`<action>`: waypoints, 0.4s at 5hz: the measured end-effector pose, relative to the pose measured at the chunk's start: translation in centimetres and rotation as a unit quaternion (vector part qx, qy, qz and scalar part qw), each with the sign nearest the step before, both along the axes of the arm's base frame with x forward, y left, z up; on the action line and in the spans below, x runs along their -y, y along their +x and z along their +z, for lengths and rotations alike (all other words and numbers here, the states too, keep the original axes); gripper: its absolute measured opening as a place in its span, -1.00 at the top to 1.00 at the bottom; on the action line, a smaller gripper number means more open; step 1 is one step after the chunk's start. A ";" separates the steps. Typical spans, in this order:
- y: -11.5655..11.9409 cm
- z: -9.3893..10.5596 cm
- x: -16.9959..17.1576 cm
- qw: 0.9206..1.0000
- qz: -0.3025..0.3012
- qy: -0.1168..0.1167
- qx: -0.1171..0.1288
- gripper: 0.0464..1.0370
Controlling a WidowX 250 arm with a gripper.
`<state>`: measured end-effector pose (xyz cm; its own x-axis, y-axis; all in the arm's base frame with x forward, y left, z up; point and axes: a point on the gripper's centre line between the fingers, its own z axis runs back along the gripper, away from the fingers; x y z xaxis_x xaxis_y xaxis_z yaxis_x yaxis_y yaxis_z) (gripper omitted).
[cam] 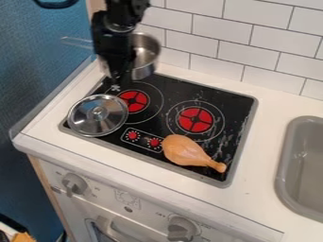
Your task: Move the silver pot to the left burner on top of the silver lid.
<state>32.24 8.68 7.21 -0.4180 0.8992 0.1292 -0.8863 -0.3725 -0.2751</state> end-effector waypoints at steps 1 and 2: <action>-0.7 -1.2 -1.6 0.998 0.066 -0.002 -0.013 0.94; -0.7 -2.7 -2.9 0.995 0.092 -0.002 -0.041 0.94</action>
